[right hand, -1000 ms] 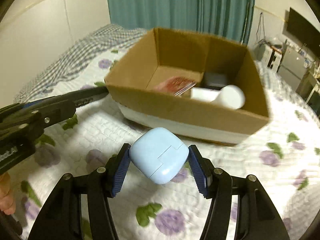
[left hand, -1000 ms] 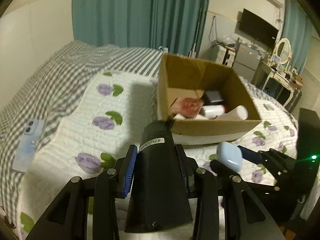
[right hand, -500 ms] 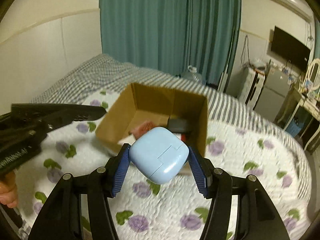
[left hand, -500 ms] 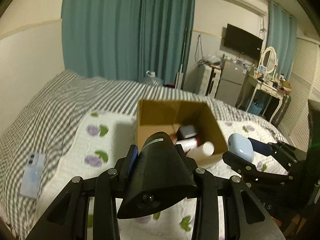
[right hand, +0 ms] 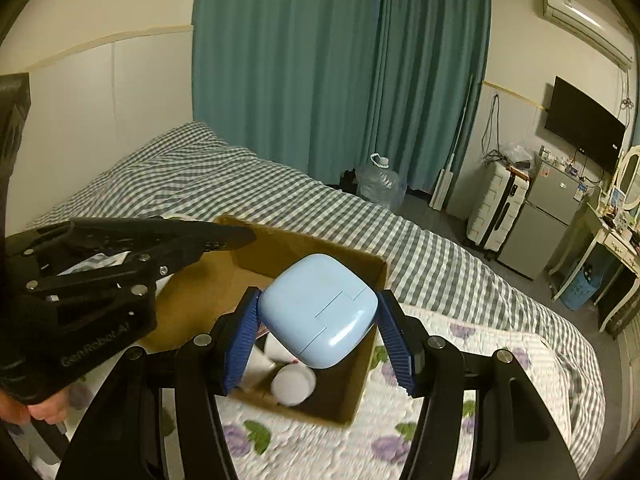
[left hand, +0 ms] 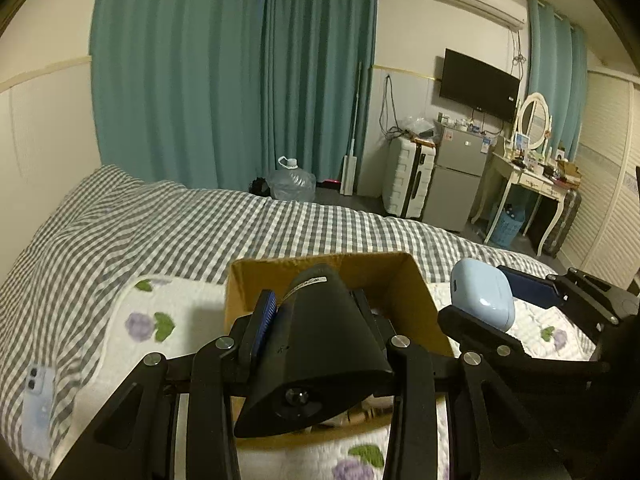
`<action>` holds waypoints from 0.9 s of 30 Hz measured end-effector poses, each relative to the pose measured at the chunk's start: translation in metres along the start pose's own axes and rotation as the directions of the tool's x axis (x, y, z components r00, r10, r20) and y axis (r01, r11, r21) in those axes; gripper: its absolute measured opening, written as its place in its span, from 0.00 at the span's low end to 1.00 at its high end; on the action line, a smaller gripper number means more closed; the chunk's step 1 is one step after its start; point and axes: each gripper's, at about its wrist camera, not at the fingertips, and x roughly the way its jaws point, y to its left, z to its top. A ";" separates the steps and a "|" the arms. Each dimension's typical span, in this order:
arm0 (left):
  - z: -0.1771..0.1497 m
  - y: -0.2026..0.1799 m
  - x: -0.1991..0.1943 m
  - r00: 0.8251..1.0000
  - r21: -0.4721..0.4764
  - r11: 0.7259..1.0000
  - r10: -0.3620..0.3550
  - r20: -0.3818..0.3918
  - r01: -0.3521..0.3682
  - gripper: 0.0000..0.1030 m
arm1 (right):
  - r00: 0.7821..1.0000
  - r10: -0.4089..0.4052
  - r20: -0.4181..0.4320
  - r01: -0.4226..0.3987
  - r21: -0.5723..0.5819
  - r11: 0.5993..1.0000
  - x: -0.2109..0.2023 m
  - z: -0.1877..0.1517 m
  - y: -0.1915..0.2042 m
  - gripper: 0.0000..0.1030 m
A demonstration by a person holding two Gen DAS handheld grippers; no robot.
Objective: Organize rigid objects
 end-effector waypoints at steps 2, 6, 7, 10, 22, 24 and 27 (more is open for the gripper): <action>0.001 -0.001 0.014 1.000 0.004 1.000 0.001 -0.006 -0.001 0.36 | 1.000 -0.002 -0.010 0.002 0.003 1.000 0.014 0.004 -0.007 0.56; 0.001 -0.003 0.045 1.000 0.022 1.000 0.006 -0.023 -0.006 0.36 | 1.000 0.006 -0.024 -0.005 0.019 1.000 0.042 0.009 -0.020 0.56; 0.001 -0.003 0.050 1.000 0.026 1.000 0.010 -0.026 -0.009 0.36 | 1.000 0.000 -0.028 0.001 0.013 1.000 0.050 0.010 -0.022 0.56; -0.001 0.000 0.070 0.999 0.025 1.000 0.017 -0.052 -0.015 0.36 | 0.999 0.013 -0.042 -0.012 0.029 1.000 0.068 0.010 -0.027 0.56; -0.015 -0.007 0.090 0.996 0.072 0.997 0.028 -0.080 -0.022 0.40 | 0.998 0.031 -0.062 -0.026 0.075 0.997 0.099 0.004 -0.043 0.56; -0.013 -0.007 0.088 0.996 0.066 0.997 0.035 -0.086 -0.029 0.45 | 0.998 0.030 -0.063 -0.026 0.076 0.997 0.099 0.005 -0.043 0.56; -0.011 -0.004 0.084 0.994 0.052 0.998 0.046 -0.094 -0.041 0.49 | 0.998 0.033 -0.061 -0.028 0.076 0.997 0.100 0.006 -0.042 0.56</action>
